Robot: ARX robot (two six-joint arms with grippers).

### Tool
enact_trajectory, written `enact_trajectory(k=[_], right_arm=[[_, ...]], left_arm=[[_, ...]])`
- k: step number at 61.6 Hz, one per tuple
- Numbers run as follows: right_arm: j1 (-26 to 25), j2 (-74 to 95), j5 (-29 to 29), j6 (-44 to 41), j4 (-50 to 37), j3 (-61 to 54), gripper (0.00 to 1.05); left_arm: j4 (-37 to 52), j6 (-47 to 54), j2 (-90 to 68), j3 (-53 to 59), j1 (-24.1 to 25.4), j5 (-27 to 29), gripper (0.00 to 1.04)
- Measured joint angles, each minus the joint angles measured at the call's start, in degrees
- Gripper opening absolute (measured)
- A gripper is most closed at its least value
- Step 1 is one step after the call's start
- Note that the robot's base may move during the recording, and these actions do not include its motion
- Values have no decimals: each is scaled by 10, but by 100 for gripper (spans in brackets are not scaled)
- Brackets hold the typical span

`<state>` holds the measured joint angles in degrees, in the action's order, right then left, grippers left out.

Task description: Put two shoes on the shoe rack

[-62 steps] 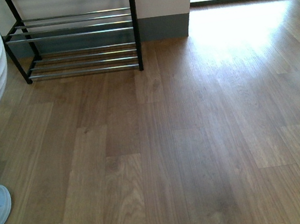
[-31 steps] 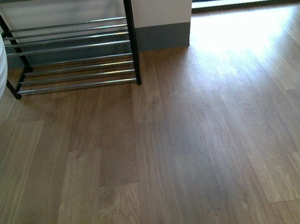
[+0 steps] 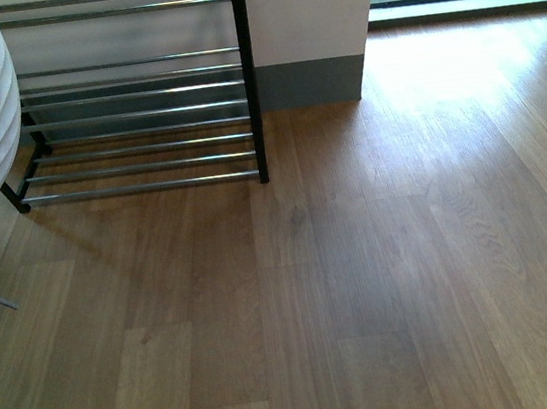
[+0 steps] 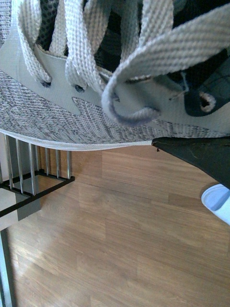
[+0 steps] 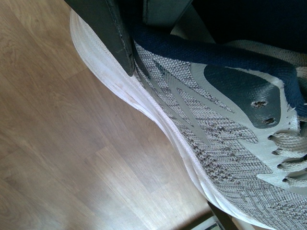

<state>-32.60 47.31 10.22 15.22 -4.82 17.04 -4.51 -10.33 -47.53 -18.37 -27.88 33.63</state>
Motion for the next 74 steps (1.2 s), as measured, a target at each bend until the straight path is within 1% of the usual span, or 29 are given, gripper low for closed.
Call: enact_trajectory(k=[52,61,74], right_arm=[[0,-1,5,0,0,0,2],[3,-1,14,0,0,0,2],[3,-1,9,0,0,0,2]], left_arm=[[0,0,0,0,0,5,2],[0,0,0,0,1,9,2],[0,0,0,0,1,7,2]])
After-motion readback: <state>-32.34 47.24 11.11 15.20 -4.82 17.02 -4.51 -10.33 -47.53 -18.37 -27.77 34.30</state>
